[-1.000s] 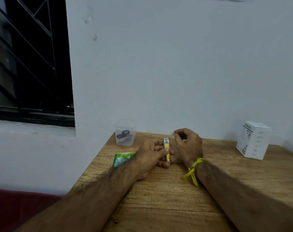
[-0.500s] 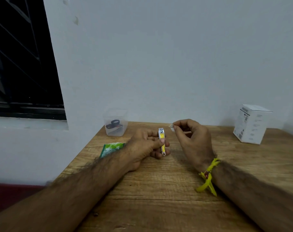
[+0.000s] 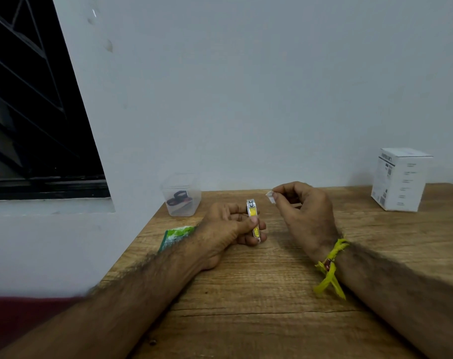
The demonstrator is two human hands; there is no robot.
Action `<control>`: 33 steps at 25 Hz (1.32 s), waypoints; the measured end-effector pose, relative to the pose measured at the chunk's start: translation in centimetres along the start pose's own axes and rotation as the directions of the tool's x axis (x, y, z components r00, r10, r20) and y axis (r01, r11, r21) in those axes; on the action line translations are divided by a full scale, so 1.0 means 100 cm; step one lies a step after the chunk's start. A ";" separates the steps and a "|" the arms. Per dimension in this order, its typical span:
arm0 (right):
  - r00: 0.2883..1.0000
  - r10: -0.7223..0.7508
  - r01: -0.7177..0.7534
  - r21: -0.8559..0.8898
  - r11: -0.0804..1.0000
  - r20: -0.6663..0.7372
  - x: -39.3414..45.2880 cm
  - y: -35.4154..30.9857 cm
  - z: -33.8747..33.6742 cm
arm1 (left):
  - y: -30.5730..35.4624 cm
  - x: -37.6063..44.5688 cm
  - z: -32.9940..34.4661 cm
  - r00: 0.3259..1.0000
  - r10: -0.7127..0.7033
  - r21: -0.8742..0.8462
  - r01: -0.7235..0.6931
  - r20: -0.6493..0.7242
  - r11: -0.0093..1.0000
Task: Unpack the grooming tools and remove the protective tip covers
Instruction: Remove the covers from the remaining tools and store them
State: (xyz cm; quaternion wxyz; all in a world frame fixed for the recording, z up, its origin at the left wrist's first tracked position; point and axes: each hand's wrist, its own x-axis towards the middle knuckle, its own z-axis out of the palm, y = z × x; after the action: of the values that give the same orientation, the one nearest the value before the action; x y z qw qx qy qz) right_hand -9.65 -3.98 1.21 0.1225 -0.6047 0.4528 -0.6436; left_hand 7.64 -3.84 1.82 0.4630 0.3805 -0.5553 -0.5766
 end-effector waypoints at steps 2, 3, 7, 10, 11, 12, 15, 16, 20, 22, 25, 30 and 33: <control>1.000 0.001 -0.001 0.002 1.000 0.004 0.000 -0.001 0.000 | 0.000 0.000 0.000 1.000 0.004 0.017 -0.004 0.003 1.000; 1.000 0.007 -0.007 0.008 1.000 0.004 0.000 -0.002 0.000 | 0.000 -0.001 0.000 1.000 0.006 0.022 -0.006 0.003 1.000; 0.993 0.113 -0.114 0.082 0.990 0.018 0.000 -0.004 0.000 | 0.000 -0.001 -0.001 1.000 0.000 0.002 0.000 -0.020 1.000; 0.985 0.170 -0.172 0.129 0.977 0.026 -0.001 -0.006 -0.001 | 0.001 -0.001 0.000 0.999 -0.001 -0.010 0.001 -0.041 1.000; 0.982 0.184 -0.187 0.147 0.971 0.035 -0.002 -0.008 0.000 | 0.001 -0.001 0.001 0.999 0.001 -0.014 -0.001 -0.046 1.000; 0.979 0.199 -0.204 0.167 0.965 0.051 -0.004 -0.009 0.002 | 0.001 -0.001 0.001 0.998 0.003 -0.018 -0.004 -0.055 1.000; 0.959 0.267 -0.283 0.242 0.928 0.097 -0.011 -0.011 0.008 | 0.001 0.000 0.000 0.996 0.028 0.000 -0.028 -0.082 1.000; 0.949 0.297 -0.314 0.262 0.912 0.105 -0.012 -0.011 0.010 | 0.001 0.000 0.000 0.996 0.037 0.004 -0.037 -0.078 0.999; 0.910 0.406 -0.411 0.312 0.857 0.083 -0.008 -0.008 0.010 | -0.001 -0.001 -0.001 0.996 0.074 0.016 -0.073 -0.054 0.997; 0.915 0.397 -0.401 0.298 0.867 0.074 -0.007 -0.007 0.010 | -0.002 0.000 0.000 0.995 0.095 0.041 -0.093 -0.045 0.995; 0.946 0.318 -0.321 0.245 0.915 0.054 -0.006 -0.008 0.008 | -0.003 -0.001 0.000 0.992 0.119 0.074 -0.115 -0.051 0.991; 0.997 -0.059 0.058 0.016 0.998 0.050 -0.009 -0.013 0.002 | -0.004 -0.002 0.001 0.988 0.149 0.086 -0.145 -0.046 0.986; 0.959 -0.275 0.281 -0.086 0.956 0.069 -0.009 -0.014 0.003 | -0.007 0.000 0.000 0.985 0.169 0.093 -0.172 0.034 0.981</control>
State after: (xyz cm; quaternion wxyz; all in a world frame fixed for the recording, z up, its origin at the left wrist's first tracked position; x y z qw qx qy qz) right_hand -8.63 -2.66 1.57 0.0146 -0.6853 0.3898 -0.6150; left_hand 7.56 -3.85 1.16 0.4849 0.3457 -0.6186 -0.5126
